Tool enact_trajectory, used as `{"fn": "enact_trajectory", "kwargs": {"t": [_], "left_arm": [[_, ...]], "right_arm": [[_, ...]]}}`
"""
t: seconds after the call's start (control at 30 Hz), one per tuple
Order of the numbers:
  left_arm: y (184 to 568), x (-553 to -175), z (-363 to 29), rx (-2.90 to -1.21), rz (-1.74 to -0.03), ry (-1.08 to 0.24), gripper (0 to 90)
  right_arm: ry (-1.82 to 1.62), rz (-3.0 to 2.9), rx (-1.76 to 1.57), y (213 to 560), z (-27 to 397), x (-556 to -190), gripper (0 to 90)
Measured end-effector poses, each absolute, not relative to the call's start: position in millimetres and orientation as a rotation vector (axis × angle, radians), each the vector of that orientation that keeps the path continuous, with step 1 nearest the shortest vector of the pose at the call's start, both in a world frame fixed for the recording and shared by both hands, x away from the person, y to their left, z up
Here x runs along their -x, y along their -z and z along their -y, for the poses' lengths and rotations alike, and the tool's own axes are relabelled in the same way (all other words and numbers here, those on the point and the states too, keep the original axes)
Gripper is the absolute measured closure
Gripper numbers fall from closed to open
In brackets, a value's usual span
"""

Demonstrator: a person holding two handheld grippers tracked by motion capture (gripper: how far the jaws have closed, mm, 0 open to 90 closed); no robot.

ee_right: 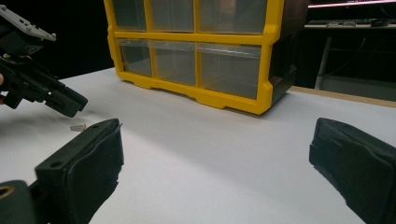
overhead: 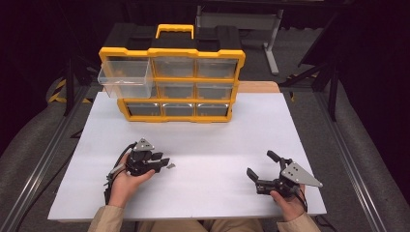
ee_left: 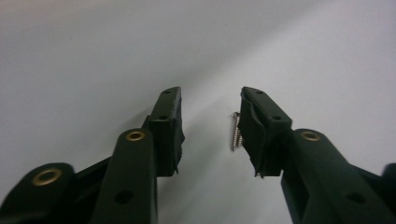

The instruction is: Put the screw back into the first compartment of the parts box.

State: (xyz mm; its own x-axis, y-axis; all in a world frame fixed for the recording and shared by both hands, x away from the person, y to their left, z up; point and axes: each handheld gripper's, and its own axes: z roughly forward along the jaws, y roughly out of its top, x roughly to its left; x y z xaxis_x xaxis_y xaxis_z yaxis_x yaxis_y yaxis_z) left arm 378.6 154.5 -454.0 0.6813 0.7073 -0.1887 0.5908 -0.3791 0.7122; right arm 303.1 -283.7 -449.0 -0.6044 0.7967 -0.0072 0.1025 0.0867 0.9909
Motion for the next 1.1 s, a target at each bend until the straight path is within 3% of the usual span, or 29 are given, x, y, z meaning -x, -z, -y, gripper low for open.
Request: {"fn": "enact_trajectory", "kwargs": {"t": [0.17, 0.33, 1.1], "left_arm": [[455.0, -378.4, -150.4, -2.119, -0.97, -0.162, 74.5], [455.2, -380.1, -143.8, -2.157, -0.954, -0.172, 79.1], [461.9, -382.5, -140.9, -2.174, -0.952, -0.146, 86.2]], "right_arm": [[-1.567, -1.797, -0.886, 448.9, 283.8, -303.1, 3.2], [-1.564, -1.798, -0.884, 449.0, 283.7, -303.2, 3.2], [-1.561, -1.804, -0.875, 449.1, 283.1, -303.4, 3.2]]}}
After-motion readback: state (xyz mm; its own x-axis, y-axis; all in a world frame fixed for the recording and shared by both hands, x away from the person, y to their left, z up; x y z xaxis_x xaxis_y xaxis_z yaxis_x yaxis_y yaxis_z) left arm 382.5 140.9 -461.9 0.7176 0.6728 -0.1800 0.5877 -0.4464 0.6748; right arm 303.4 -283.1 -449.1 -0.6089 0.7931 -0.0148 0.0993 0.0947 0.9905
